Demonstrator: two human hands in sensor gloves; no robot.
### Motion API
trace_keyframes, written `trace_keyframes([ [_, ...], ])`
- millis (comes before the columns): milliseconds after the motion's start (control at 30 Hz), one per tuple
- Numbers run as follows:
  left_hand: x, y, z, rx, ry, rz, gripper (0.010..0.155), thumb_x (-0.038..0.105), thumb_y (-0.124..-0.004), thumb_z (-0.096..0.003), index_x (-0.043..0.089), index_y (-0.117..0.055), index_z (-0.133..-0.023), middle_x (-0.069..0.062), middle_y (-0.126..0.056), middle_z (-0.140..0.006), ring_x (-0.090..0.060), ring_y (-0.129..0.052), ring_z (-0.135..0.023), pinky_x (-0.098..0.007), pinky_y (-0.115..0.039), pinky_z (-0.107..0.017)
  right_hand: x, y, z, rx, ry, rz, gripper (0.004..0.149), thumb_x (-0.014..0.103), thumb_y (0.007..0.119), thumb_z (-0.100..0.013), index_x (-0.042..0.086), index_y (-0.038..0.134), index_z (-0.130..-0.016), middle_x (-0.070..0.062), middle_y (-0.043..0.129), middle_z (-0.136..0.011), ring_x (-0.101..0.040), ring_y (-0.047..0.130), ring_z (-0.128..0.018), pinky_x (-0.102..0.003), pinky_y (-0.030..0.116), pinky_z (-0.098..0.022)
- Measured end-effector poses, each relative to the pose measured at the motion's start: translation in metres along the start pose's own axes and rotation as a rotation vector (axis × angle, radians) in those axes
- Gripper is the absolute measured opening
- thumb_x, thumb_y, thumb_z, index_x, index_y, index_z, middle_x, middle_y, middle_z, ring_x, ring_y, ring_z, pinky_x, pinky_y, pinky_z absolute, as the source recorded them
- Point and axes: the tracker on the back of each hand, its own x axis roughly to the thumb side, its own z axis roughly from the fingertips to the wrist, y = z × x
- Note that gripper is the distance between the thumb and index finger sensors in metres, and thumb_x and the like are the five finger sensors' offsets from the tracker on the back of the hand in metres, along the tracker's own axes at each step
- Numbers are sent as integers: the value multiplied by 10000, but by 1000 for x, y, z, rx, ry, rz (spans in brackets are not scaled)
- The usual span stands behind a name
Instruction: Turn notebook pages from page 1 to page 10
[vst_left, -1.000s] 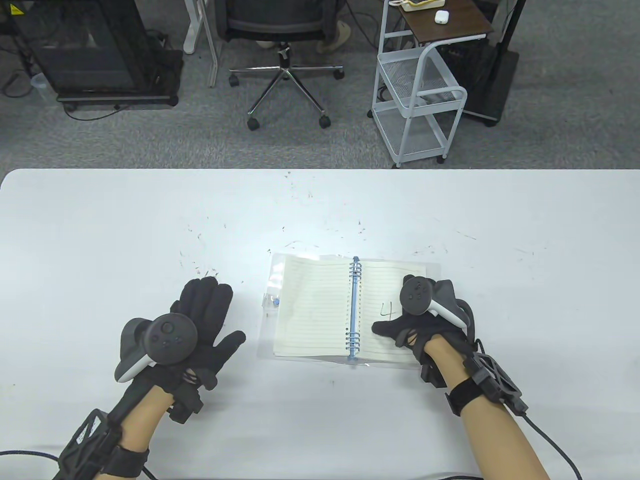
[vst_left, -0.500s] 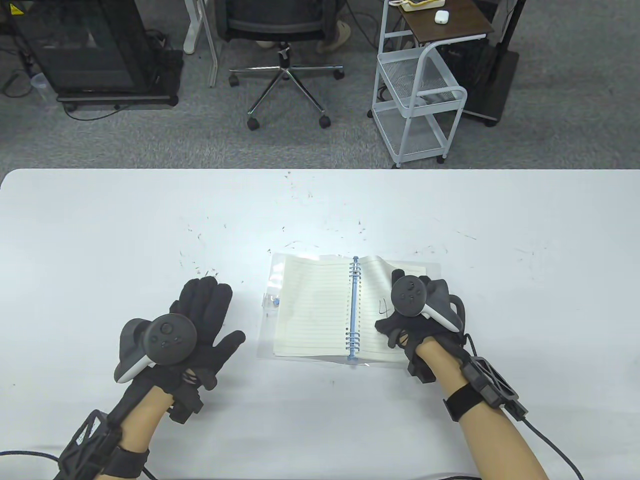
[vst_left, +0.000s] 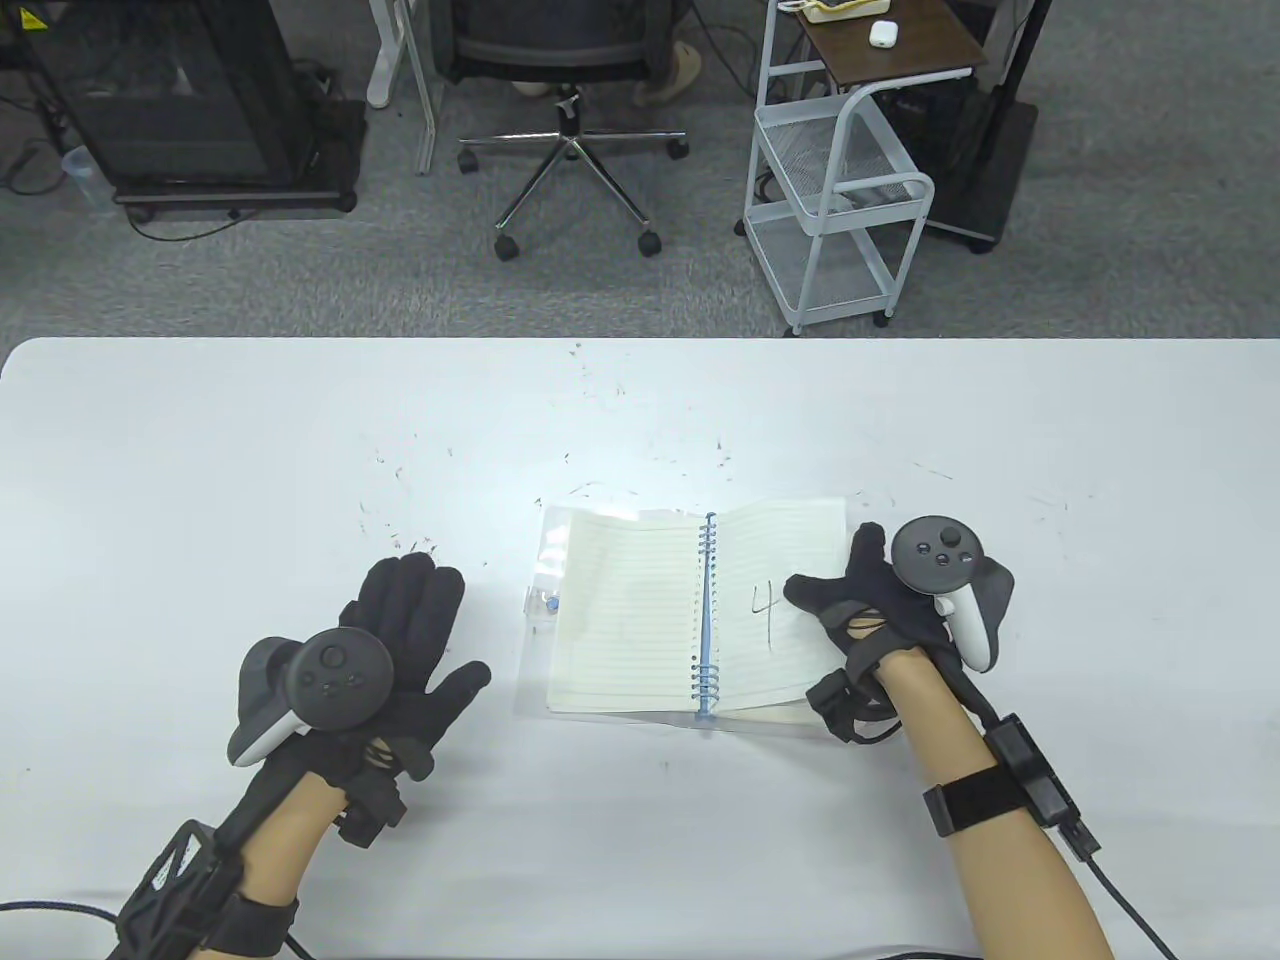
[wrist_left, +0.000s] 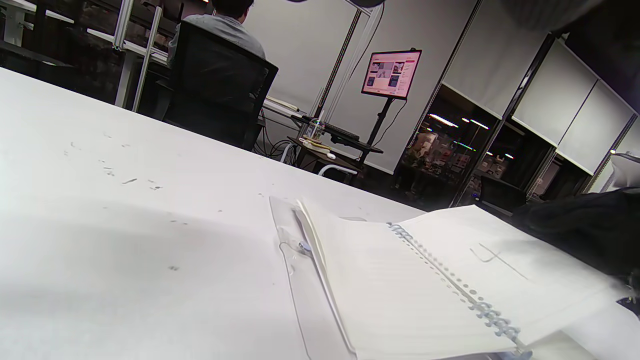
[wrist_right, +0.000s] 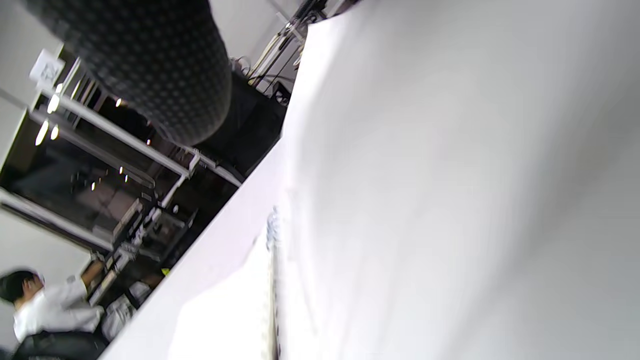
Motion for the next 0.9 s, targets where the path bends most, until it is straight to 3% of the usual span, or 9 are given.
trace_keyframes([
  [200, 0, -1, 0, -7, 4, -1, 864, 686, -636, -456, 250, -328, -1136, -100, -236, -1194, -466, -205, -1148, -710, -356, -746, -12, -10, 4, -2, 71, -200, 817, 379, 909, -424, -65, 431, -915, -301, 791, -813, -233, 1080, -477, -481, 878, -399],
  [400, 0, -1, -1, -10, 4, 0, 866, 686, -637, -456, 249, -328, -1137, -103, -241, -1195, -466, -208, -1148, -711, -357, -745, -5, -7, 3, 11, 41, -174, 625, 293, 912, -427, -27, 609, -869, -168, 975, -673, -145, 1133, -352, -418, 924, -335],
  [633, -1, 0, -1, -9, 5, 2, 866, 686, -636, -456, 249, -329, -1136, -104, -244, -1195, -467, -211, -1148, -711, -358, -745, 26, 10, -1, 77, -19, -188, 579, 291, 910, -433, -24, 654, -845, -149, 1007, -633, -133, 1149, -337, -404, 931, -327],
  [900, 0, -1, -1, -10, -3, 2, 866, 686, -636, -456, 249, -329, -1137, -103, -248, -1195, -467, -214, -1148, -711, -359, -745, 76, 50, -13, 152, -77, -99, 576, 289, 906, -434, -28, 655, -844, -153, 1006, -632, -134, 1150, -336, -404, 932, -324],
])
